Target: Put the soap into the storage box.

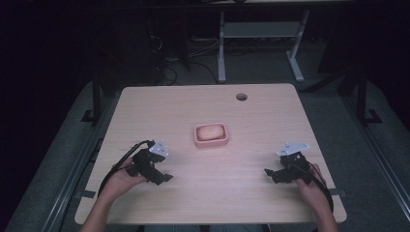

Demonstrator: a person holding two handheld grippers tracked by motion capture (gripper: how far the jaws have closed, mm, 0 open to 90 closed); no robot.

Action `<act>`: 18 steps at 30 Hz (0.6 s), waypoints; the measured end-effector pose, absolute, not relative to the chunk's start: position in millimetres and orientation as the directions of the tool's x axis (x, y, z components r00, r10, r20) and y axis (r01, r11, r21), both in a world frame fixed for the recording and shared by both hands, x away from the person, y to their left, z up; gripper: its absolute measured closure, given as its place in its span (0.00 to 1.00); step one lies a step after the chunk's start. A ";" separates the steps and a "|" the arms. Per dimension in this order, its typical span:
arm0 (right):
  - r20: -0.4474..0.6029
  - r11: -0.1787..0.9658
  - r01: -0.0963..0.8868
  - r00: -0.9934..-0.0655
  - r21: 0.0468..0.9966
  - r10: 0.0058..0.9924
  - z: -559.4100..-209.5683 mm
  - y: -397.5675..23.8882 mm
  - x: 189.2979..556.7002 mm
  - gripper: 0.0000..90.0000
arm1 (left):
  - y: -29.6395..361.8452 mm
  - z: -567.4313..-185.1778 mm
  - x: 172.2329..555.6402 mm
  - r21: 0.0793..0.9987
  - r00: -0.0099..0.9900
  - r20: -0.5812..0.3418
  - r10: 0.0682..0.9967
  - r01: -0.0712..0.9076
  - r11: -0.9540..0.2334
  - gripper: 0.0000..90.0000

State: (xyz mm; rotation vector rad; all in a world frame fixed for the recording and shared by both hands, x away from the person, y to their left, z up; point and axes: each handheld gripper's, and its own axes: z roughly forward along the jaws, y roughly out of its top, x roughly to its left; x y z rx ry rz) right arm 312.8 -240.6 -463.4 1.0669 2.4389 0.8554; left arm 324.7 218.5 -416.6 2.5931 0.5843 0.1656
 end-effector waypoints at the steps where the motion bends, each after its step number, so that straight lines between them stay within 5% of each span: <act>1: -0.068 0.536 0.542 -0.659 0.647 0.749 -463.6 -240.5 312.7 0.15 | 219.4 -416.4 323.9 0.475 0.900 0.014 0.436 0.378 -0.795 0.26; 18: -0.070 0.537 0.523 -0.670 0.662 0.739 -461.1 -241.0 308.6 0.15 | 240.3 -423.1 308.3 0.507 0.882 0.025 0.471 0.395 -0.766 0.26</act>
